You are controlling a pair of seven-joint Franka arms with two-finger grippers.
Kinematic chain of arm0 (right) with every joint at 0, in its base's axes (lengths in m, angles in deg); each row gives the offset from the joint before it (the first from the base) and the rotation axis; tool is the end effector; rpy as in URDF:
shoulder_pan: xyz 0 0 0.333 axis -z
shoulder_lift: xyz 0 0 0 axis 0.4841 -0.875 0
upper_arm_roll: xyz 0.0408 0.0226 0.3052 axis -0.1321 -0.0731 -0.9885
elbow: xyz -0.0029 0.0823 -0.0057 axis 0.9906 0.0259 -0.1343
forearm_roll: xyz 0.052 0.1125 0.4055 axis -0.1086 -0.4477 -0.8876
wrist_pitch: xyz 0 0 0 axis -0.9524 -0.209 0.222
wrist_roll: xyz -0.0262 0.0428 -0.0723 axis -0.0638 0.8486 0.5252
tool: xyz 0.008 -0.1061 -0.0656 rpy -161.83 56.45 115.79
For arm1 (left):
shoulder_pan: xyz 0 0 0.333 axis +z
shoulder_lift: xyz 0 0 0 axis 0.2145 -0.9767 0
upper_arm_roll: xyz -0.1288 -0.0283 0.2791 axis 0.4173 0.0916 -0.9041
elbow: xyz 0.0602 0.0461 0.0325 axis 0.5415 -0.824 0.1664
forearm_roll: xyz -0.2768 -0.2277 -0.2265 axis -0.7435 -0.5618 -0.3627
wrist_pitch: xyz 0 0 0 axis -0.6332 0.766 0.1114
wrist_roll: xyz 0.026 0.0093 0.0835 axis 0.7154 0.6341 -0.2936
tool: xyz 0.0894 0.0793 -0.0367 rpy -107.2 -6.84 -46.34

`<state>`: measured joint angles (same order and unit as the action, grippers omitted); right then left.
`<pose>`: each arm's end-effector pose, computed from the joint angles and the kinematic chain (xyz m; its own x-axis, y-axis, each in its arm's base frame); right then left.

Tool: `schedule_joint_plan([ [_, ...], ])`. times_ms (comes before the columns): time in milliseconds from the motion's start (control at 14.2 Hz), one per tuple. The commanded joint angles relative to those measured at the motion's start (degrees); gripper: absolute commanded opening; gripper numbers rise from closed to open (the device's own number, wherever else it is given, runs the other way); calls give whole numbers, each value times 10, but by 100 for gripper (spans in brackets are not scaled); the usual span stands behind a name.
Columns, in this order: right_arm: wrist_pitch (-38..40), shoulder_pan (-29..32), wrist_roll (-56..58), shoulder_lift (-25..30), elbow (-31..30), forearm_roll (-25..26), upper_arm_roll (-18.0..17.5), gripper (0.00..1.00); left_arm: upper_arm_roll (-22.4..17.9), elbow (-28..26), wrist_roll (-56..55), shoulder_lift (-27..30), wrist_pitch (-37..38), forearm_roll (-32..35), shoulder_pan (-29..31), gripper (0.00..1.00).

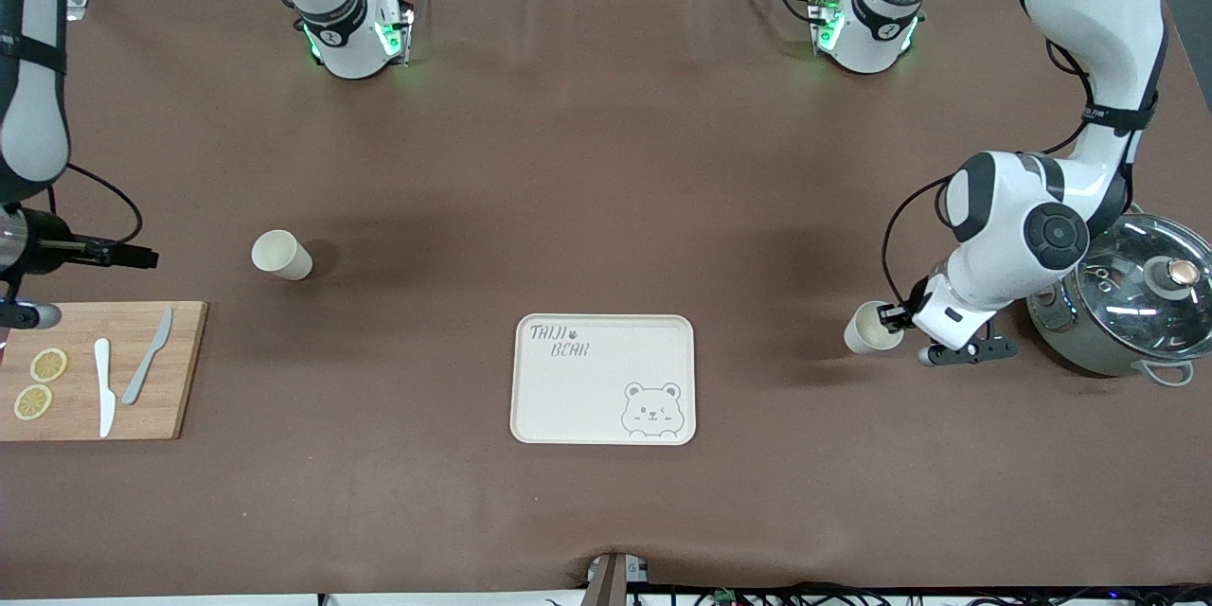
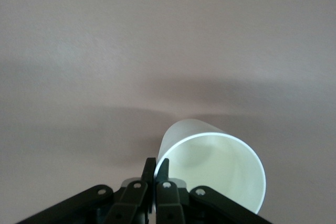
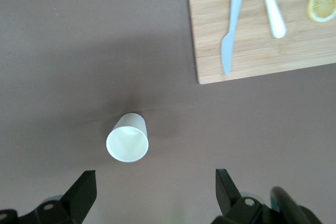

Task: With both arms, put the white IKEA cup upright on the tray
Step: 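Carry the cup to the tray while the right gripper reaches the other cup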

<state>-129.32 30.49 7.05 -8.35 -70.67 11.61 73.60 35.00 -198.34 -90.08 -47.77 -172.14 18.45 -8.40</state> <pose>0.6308 -0.1283 0.3992 0.9601 -0.1509 -0.2353 -0.1466 -0.9885 0.0360 0.6401 -0.0872 0.2465 0.9947 0.1030 0.0070 0.1023 -0.9925 0.0669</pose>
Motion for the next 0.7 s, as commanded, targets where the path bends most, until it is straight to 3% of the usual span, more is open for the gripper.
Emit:
schedule_joint_plan([
  [0, -20, 18, -7, 11, -38, -32, -7, 100, 11, 39, -14, 19, 87, -2, 1, 0],
  [141, -22, 17, -9, 14, -53, -33, -7, 100, 11, 62, -28, 17, 130, 0, -3, 0],
  [423, -35, 2, -55, 15, -69, -34, -9, 100, 11, 95, -32, 12, 142, -1, -32, 0],
  [634, -104, -9, -74, 25, -128, -34, -9, 100, 11, 114, -86, 7, 142, -1, -74, 0],
])
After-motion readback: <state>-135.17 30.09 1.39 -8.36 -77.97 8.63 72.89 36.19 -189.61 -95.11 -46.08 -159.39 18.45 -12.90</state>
